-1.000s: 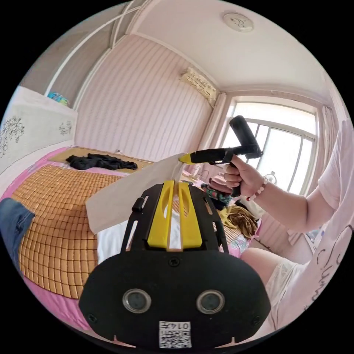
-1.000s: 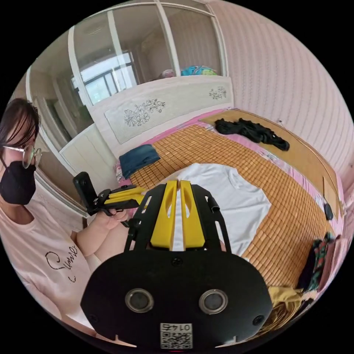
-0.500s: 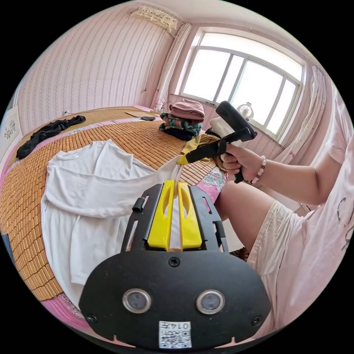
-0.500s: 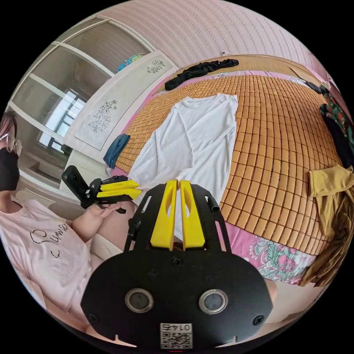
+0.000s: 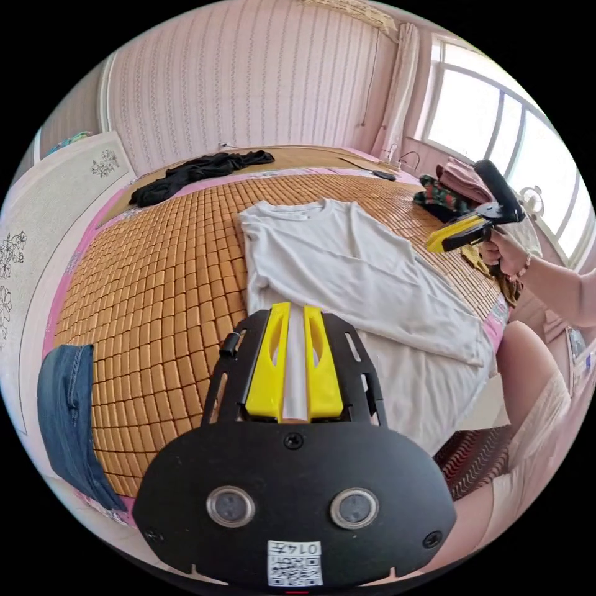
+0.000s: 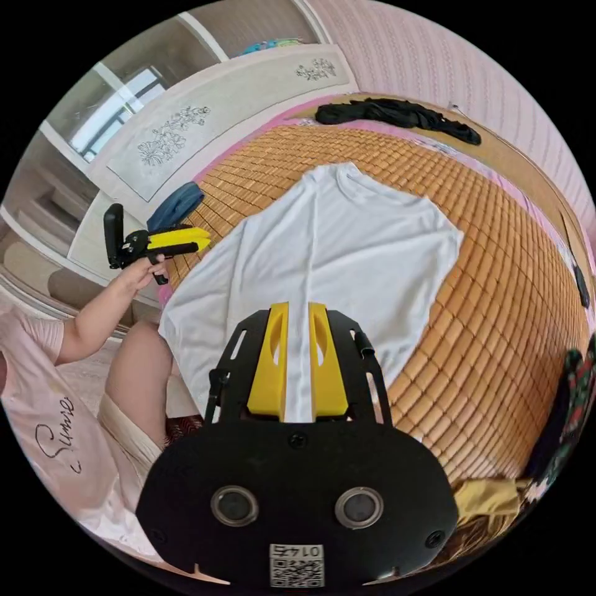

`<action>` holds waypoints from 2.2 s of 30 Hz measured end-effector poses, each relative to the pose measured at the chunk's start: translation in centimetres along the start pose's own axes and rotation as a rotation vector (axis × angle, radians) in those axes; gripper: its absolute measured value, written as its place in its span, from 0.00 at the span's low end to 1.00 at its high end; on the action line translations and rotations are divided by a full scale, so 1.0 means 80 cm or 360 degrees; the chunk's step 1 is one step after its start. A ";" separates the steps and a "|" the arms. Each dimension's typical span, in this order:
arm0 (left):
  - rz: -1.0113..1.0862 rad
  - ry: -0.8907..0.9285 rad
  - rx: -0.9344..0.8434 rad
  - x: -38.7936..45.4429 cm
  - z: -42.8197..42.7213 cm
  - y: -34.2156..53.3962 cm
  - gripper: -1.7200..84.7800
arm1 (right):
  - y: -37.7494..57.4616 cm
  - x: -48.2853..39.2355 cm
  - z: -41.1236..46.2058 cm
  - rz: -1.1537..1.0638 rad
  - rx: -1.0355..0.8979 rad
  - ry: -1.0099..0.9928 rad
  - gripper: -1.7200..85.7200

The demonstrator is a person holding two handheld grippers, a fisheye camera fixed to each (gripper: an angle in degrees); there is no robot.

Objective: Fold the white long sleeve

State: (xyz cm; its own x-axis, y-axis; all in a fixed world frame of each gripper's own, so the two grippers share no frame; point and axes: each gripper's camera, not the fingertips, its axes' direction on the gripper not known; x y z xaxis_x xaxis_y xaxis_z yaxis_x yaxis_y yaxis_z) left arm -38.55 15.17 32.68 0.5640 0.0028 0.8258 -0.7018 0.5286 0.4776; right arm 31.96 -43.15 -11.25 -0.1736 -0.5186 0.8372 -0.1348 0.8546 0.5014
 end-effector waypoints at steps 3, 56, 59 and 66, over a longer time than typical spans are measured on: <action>0.0021 -0.0075 -0.0046 -0.023 0.029 -0.039 0.08 | -0.117 0.006 0.042 -0.0090 0.0021 -0.0028 0.10; -0.0364 0.0075 -0.0226 -0.249 0.131 -0.280 0.02 | -0.044 0.312 -0.042 0.0651 0.0115 0.0359 0.03; -0.0448 0.0103 -0.0091 -0.255 0.113 -0.298 0.01 | -0.036 0.329 -0.071 0.0724 0.0231 0.0347 0.03; -0.0375 0.0240 0.0104 -0.254 0.043 -0.295 0.01 | 0.010 0.317 -0.126 0.0656 0.0499 0.0155 0.03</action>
State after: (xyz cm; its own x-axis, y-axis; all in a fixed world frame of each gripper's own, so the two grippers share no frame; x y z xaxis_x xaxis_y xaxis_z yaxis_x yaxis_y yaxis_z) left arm -34.91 -0.27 5.66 0.7699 0.0152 0.6380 -0.5675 0.4738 0.6734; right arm 37.29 -55.33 12.55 -0.1846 -0.1237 0.9750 -0.3626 0.9306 0.0494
